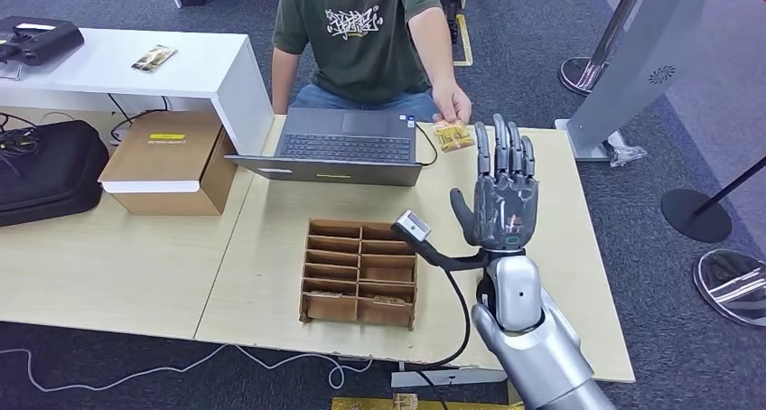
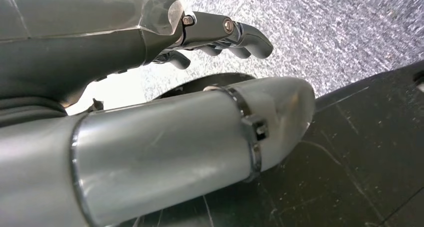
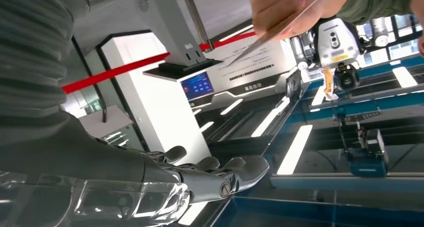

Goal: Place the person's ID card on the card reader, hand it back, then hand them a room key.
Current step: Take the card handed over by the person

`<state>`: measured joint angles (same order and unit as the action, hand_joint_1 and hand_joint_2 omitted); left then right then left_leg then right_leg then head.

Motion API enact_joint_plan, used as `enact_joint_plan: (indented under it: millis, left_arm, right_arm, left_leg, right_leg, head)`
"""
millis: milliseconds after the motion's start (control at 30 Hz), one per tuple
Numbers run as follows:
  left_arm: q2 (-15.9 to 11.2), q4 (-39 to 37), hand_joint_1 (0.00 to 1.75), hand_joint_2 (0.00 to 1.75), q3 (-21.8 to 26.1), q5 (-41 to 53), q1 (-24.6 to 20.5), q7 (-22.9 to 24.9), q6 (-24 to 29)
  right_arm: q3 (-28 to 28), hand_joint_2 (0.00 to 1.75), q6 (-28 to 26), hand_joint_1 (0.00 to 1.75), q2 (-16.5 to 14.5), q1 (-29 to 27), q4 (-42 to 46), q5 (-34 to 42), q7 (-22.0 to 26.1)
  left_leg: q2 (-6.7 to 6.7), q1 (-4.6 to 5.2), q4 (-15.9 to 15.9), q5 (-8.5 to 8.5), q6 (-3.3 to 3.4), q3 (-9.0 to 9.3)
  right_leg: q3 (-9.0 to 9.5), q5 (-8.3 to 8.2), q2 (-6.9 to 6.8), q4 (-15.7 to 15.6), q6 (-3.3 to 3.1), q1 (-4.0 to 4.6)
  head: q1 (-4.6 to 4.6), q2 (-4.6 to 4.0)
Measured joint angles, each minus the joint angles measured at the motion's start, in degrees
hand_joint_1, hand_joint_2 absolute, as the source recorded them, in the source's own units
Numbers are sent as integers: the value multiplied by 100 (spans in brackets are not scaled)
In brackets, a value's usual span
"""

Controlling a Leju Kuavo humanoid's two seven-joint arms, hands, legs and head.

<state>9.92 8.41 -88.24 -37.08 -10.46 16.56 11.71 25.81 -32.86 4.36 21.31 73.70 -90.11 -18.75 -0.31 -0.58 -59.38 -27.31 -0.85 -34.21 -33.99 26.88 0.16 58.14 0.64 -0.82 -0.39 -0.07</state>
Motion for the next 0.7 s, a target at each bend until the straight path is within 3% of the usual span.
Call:
enact_joint_plan:
  millis: [233,467,700]
  left_arm:
    - [1,0,0,0,0,86,-27,1,19]
    - [-3,0,0,0,0,44,-34,-1,43]
    - [-13,0,0,0,0,5,-33,-13,99]
  right_arm:
    - [-407,175,-109,0,-495,838,-1261,1,590]
    - [-650,175,-285,0,-789,1474,-2314,-1,763]
    - [-766,175,-407,0,-926,1677,-2796,-1,814]
  left_leg:
    - [-2,0,-1,1,-1,0]
    - [-3,0,-1,2,-2,0]
    - [-3,0,-1,1,-2,-1]
  right_leg:
    - [0,-2,-2,0,-1,0]
    - [-1,-2,-1,0,-1,0]
    - [-2,-1,-1,0,-1,0]
  head:
    - [0,0]
    - [-1,0]
    - [-1,0]
